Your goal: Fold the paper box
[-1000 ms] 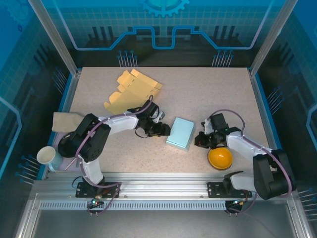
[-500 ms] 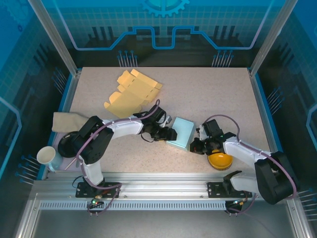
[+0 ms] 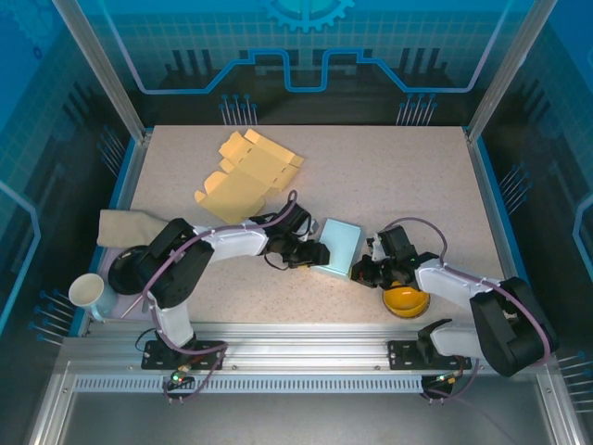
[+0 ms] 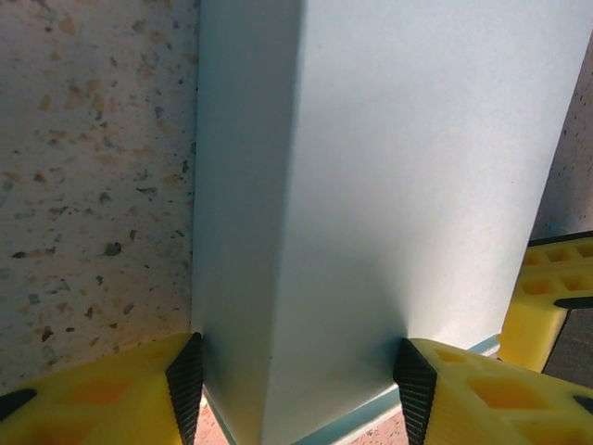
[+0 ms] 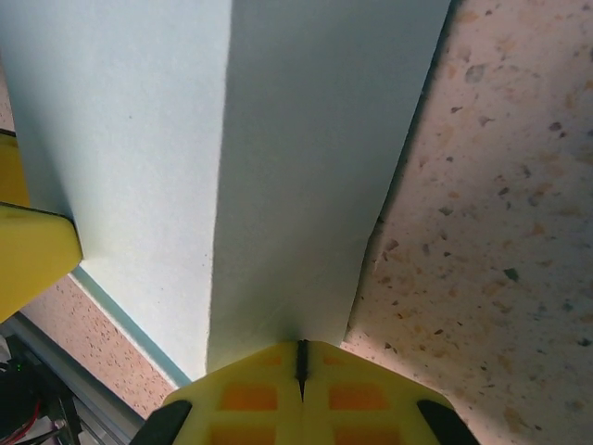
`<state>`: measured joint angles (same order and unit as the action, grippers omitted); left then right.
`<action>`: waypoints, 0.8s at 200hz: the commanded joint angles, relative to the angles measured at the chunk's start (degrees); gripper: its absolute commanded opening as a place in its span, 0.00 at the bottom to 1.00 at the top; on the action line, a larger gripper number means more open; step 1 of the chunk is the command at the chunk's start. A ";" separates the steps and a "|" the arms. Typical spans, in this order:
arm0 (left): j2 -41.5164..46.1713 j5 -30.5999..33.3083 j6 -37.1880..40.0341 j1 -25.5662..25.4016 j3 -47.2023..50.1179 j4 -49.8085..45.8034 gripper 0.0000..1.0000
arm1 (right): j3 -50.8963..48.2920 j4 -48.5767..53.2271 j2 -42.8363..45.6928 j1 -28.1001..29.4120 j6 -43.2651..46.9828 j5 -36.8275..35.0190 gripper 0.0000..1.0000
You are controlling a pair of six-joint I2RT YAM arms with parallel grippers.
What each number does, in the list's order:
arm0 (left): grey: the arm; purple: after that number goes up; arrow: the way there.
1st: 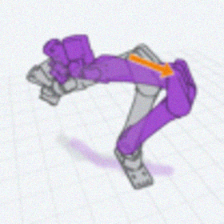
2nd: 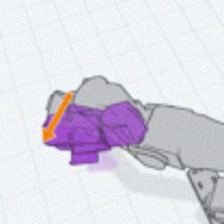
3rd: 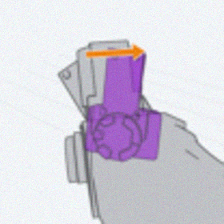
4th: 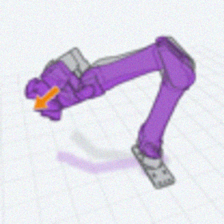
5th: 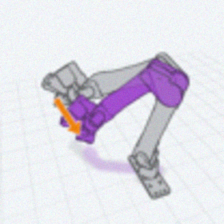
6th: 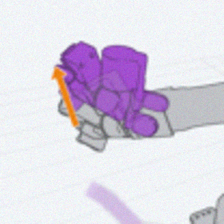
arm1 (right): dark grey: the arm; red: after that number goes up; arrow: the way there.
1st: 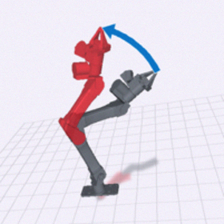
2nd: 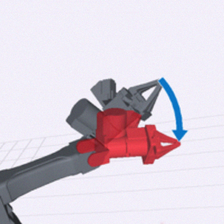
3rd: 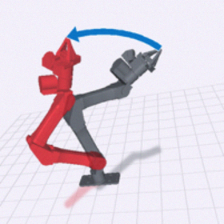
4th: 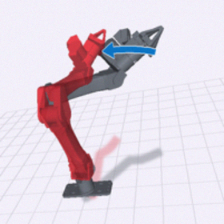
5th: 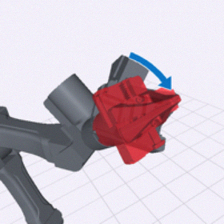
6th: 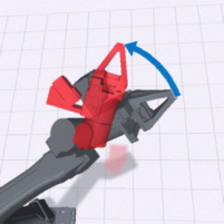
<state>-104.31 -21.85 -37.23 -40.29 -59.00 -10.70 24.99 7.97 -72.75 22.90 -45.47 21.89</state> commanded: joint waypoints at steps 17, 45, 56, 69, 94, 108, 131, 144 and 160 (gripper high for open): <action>0.56 -0.35 -5.42 -1.85 2.23 1.39 0.57 | 1.44 -7.06 0.58 3.29 -4.98 5.35 0.00; 1.45 0.07 -7.14 -1.81 2.44 1.64 0.56 | 5.81 -7.09 0.14 5.56 -5.58 5.31 0.00; 1.87 0.21 -7.65 -1.82 2.49 1.84 0.56 | 7.41 -7.08 -0.70 6.40 -5.81 5.14 0.00; 2.52 0.71 -7.95 -1.75 2.49 1.68 0.56 | 9.05 -7.44 -1.94 7.19 -5.87 5.01 0.00; 4.14 1.67 -8.58 -0.81 3.47 1.68 0.56 | 10.86 -10.26 -4.63 7.93 -6.60 4.89 0.00; 4.71 1.40 -9.57 -0.06 4.84 2.93 0.56 | 10.68 -13.87 -6.11 7.96 -7.36 4.83 0.00; 4.93 0.88 -11.37 1.29 7.15 5.28 0.56 | 10.61 -21.13 -9.02 8.10 -7.68 4.98 0.00; 4.77 0.50 -12.21 1.84 8.22 6.49 0.56 | 10.62 -26.27 -11.14 8.13 -7.61 5.69 0.00; 4.35 0.11 -13.12 2.39 9.12 8.04 0.56 | 11.13 -31.77 -13.59 8.22 -7.28 6.92 0.00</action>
<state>-98.50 -15.81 -46.65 -36.69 -52.27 -7.38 31.62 -1.58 -83.77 28.47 -52.56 19.73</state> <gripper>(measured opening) 0.558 0.043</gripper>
